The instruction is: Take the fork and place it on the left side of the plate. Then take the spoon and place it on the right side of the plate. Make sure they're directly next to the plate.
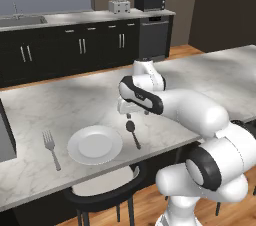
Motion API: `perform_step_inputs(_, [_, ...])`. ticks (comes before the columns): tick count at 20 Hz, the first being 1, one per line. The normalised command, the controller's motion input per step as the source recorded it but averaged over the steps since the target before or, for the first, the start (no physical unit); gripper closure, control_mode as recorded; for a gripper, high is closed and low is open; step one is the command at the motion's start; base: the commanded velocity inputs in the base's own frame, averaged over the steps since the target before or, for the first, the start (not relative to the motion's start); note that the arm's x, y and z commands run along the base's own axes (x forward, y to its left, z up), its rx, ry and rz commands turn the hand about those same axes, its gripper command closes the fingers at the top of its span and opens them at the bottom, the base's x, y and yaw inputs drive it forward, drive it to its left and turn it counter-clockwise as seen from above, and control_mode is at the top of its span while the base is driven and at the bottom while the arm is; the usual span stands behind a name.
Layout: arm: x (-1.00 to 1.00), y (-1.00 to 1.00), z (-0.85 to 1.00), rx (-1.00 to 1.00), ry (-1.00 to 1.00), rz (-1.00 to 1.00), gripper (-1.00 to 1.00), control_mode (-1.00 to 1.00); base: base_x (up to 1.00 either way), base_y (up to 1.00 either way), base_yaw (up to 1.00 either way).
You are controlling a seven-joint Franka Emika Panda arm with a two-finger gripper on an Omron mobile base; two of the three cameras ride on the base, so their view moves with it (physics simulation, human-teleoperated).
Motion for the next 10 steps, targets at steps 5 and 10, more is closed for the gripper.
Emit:
perform_step_inputs(5, [-0.43, -0.01, 0.66, 0.00, -0.03, 0.00, -1.00, -1.00, 0.00, 0.00, 0.00])
perform_step_inputs(10, [-0.39, 0.00, 0.28, 0.00, -0.03, 0.00, -1.00, -1.00, 0.00, 0.00, 0.00])
